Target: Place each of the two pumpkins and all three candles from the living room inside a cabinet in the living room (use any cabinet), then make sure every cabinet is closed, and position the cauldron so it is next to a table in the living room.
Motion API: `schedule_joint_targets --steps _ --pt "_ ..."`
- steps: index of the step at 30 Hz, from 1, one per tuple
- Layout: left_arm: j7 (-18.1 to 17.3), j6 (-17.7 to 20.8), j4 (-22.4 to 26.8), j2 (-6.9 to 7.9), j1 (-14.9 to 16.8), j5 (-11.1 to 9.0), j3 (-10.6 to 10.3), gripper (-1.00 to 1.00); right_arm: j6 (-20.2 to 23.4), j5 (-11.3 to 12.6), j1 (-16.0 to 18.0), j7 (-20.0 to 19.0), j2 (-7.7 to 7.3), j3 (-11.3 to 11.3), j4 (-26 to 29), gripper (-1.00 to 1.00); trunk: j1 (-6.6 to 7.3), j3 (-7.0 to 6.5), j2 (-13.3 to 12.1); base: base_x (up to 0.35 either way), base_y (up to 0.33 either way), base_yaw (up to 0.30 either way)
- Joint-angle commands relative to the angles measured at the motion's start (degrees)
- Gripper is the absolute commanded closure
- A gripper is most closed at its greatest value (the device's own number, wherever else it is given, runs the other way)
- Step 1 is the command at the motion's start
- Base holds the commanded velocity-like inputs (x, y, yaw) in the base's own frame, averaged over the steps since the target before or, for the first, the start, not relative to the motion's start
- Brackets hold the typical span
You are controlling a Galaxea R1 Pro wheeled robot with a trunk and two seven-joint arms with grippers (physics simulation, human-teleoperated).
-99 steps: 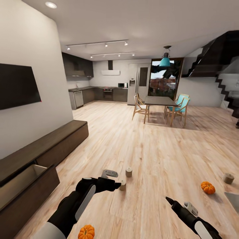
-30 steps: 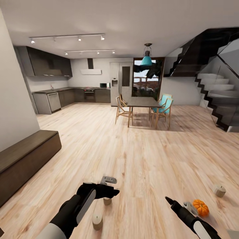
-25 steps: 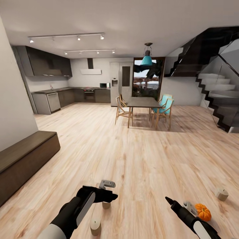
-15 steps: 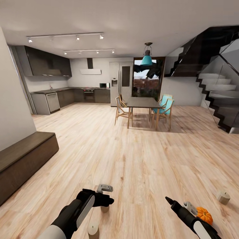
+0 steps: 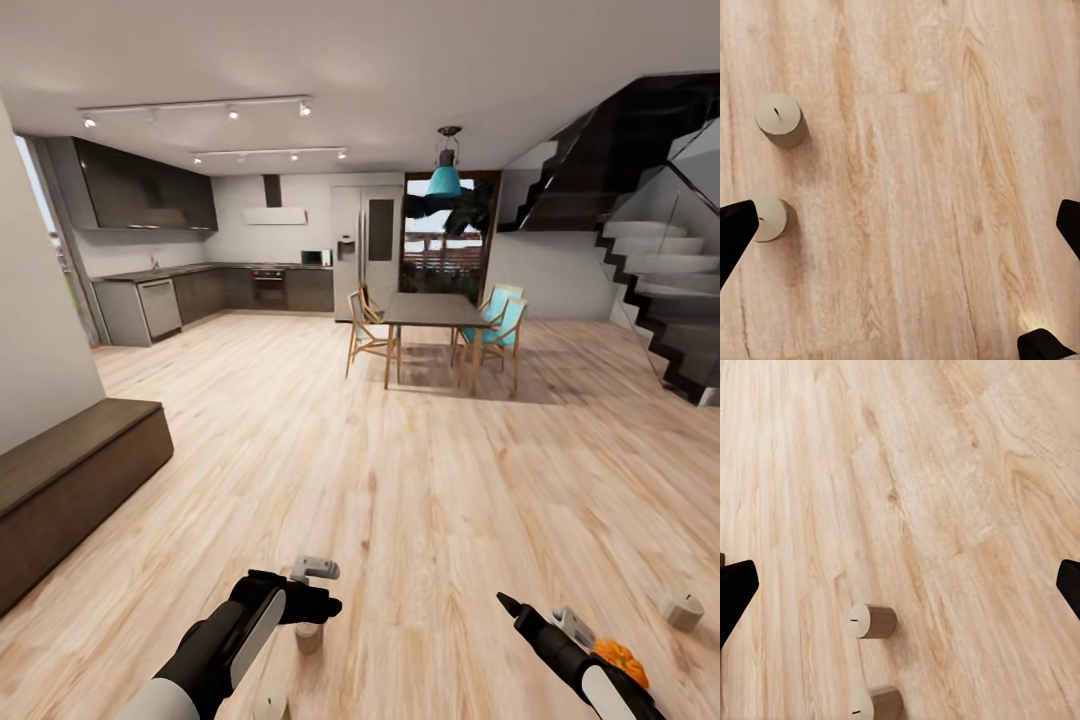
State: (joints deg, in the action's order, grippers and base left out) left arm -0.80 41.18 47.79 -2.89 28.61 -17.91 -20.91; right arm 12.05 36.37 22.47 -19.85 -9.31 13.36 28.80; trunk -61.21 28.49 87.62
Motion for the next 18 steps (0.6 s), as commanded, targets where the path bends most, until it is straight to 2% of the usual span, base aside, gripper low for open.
schedule_joint_targets --steps 1,11,18 --pt "-0.08 0.24 0.02 0.00 0.04 0.06 -0.01 -1.00 0.52 0.46 0.03 -0.20 0.03 0.26 0.03 -1.00 -0.02 0.06 0.03 0.232 -0.185 0.123" --pt "-0.08 0.21 -1.73 -0.01 0.04 -0.08 -0.09 -1.00 0.52 0.46 0.03 -0.19 0.16 0.25 0.03 -1.00 -0.02 0.06 0.03 0.222 -0.214 0.225" --pt "-0.08 0.21 -1.96 -0.01 0.04 -0.16 -0.03 -1.00 0.52 0.39 0.03 -0.19 0.38 0.21 0.03 -1.00 -0.02 0.06 0.03 0.084 -0.118 0.280"
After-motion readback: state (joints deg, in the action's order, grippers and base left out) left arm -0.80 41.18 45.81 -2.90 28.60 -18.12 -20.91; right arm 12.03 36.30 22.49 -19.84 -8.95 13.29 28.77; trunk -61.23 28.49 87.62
